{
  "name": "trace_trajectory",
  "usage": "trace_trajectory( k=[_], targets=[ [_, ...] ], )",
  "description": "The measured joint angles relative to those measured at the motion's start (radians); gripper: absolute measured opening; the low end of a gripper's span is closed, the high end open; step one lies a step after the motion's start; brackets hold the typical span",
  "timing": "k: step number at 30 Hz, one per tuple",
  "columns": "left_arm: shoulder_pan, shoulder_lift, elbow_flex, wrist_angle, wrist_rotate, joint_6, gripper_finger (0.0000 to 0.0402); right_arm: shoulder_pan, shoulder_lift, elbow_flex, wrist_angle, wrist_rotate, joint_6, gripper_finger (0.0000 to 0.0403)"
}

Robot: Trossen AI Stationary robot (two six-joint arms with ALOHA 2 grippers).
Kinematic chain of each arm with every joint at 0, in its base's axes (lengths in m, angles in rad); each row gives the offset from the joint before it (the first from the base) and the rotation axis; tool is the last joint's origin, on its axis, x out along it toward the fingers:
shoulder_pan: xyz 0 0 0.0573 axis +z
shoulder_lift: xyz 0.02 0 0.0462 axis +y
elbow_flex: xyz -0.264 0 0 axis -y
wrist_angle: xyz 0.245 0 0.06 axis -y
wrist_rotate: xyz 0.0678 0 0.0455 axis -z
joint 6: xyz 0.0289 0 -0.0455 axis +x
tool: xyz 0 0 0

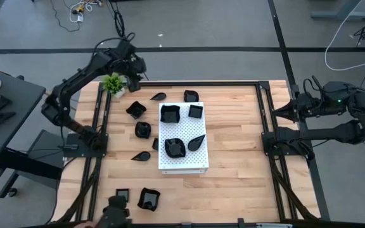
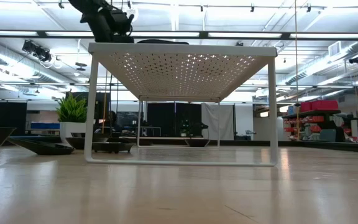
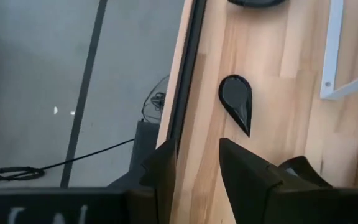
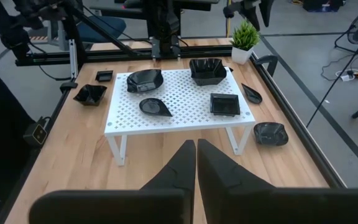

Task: Pick & Place Mini shaped plates
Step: Stack the black drop shaped plate on top of the other black drop shaped plate on the shelf

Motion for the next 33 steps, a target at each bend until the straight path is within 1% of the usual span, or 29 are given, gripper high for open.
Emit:
trace_trajectory(
  k=[4, 8, 13, 19, 25, 33],
  targets=[
    [-0.001, 0.026, 0.0, -0.003, 0.0, 0.024, 0.0122, 0.0, 0.0, 0.0, 0.0, 0.0, 0.0, 0.0022],
    [-0.015, 0.057, 0.0, -0.003, -0.003, 0.027, 0.0126, 0.0, 0.0, 0.0, 0.0, 0.0, 0.0, 0.0022],
    [-0.023, 0.091, 0.0, -0.002, 0.002, 0.028, 0.0145, 0.0, 0.0, 0.0, 0.0, 0.0, 0.0, 0.0022],
    [-0.022, 0.108, -0.002, -0.036, 0.002, 0.069, 0.0176, 0.0, 0.0, 0.0, 0.0, 0.0, 0.0, 0.0022],
    [-0.026, 0.108, -0.005, -0.03, 0.021, 0.069, 0.0186, 0.0, 0.0, 0.0, 0.0, 0.0, 0.0, 0.0022],
    [-0.042, 0.108, -0.121, 0.074, 0.028, 0.076, 0.0186, 0.0, 0.0, 0.0, 0.0, 0.0, 0.0, 0.0022]
  ],
)
